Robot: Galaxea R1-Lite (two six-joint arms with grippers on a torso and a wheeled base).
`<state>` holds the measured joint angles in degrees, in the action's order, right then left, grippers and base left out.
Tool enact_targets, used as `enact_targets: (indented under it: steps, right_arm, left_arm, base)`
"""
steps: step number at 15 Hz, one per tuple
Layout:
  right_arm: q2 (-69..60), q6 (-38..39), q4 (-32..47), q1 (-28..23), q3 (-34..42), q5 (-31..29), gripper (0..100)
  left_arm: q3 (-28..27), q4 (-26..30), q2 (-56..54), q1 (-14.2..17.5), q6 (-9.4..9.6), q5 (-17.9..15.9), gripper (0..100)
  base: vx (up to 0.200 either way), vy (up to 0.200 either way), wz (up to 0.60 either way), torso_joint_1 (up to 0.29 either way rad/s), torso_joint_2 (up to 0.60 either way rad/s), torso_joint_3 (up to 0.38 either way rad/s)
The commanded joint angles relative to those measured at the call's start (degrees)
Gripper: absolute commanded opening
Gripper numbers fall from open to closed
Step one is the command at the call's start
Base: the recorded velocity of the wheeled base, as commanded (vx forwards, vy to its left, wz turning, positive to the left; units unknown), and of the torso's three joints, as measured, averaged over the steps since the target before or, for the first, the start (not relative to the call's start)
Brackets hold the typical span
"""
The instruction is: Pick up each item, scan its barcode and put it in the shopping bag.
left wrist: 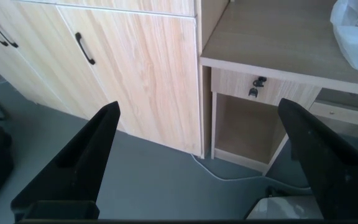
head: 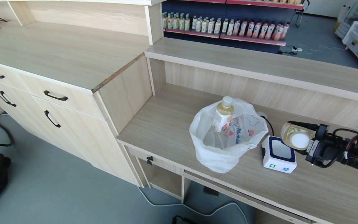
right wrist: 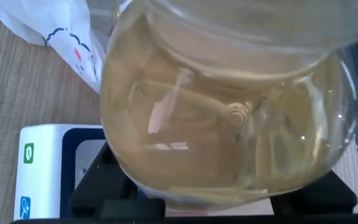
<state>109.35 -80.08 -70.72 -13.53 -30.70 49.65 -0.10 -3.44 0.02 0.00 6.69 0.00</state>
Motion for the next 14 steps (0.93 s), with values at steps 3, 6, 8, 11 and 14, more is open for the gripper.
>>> enact_targets:
  steps: [3, 6, 8, 11, 14]
  right_arm:
    - [2.0, -2.1, 0.1, -0.8, 0.3, 0.1, 0]
    - [3.5, -4.0, 0.0, -1.5, 0.4, 0.9, 0]
    - [4.3, -4.0, 0.0, -1.6, 0.1, 0.9, 0]
    - [5.5, -4.3, -0.2, -1.5, 0.2, 0.9, 0]
    - [6.6, -4.9, -0.3, -1.2, -0.2, 0.8, 0]
  left_arm:
    - [0.0, 0.0, 0.0, 0.0, -0.01, 0.0, 100]
    - [0.0, 0.0, 0.0, 0.0, -0.01, 0.0, 100]
    - [0.0, -0.1, 0.0, 0.0, -0.01, 0.0, 100]
    - [0.0, 0.0, 0.0, 0.0, -0.01, 0.0, 100]
    - [0.0, 0.0, 0.0, 0.0, -0.01, 0.0, 100]
  base:
    - [0.0, 0.0, 0.0, 0.0, 0.0, 0.0]
    - [0.0, 0.0, 0.0, 0.0, 0.0, 0.0]
    - [0.0, 0.0, 0.0, 0.0, 0.0, 0.0]
    - [0.0, 0.0, 0.0, 0.0, 0.0, 0.0]
    - [0.0, 0.0, 0.0, 0.0, 0.0, 0.0]
